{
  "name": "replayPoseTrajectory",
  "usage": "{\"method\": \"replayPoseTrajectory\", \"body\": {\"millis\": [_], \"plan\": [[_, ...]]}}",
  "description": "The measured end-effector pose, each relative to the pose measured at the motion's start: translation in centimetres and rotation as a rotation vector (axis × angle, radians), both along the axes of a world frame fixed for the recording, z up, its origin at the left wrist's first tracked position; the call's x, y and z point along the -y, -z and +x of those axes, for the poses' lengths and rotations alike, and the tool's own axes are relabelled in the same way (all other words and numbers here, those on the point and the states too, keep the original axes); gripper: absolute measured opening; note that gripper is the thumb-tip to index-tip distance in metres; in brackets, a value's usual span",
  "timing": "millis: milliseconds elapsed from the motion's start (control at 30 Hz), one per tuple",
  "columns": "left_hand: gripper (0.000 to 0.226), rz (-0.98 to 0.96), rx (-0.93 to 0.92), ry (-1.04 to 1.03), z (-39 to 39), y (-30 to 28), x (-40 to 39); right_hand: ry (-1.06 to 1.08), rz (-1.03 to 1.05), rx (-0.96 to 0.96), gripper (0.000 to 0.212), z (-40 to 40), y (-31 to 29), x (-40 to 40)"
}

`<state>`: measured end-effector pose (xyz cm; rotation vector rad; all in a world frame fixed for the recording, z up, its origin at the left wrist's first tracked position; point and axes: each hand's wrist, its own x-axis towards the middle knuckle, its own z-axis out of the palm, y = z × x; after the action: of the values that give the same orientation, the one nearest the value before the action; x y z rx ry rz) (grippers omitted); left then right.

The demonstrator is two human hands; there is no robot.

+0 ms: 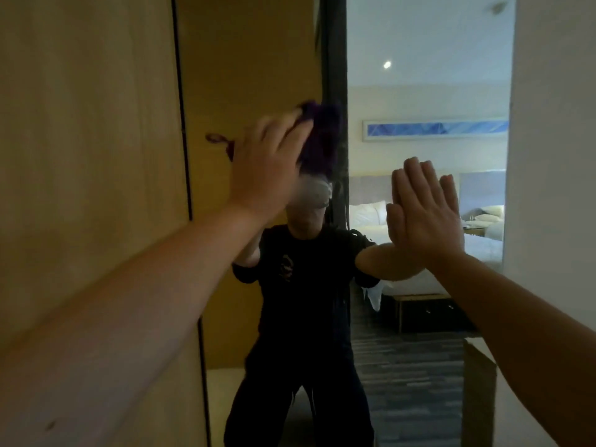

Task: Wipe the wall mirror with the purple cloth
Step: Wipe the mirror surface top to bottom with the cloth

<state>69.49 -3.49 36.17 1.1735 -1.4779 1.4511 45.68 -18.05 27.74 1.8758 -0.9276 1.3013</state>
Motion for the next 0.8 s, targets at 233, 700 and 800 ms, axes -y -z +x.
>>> {"method": "replayPoseTrajectory", "body": {"millis": [233, 700, 800], "plan": [[0.057, 0.189, 0.063, -0.195, -1.9, -0.8, 3.9, -0.044, -0.079, 0.038, 0.058, 0.1, 0.3, 0.9], [0.045, 0.491, 0.285, -0.136, 0.0, 30.3, 1.6, -0.086, -0.117, 0.064, 0.054, 0.1, 2.5, 0.7], [0.038, 0.462, 0.273, -0.093, -0.1, 29.8, 1.3, -0.065, -0.114, 0.006, 0.054, -0.5, 2.9, 1.1]]}}
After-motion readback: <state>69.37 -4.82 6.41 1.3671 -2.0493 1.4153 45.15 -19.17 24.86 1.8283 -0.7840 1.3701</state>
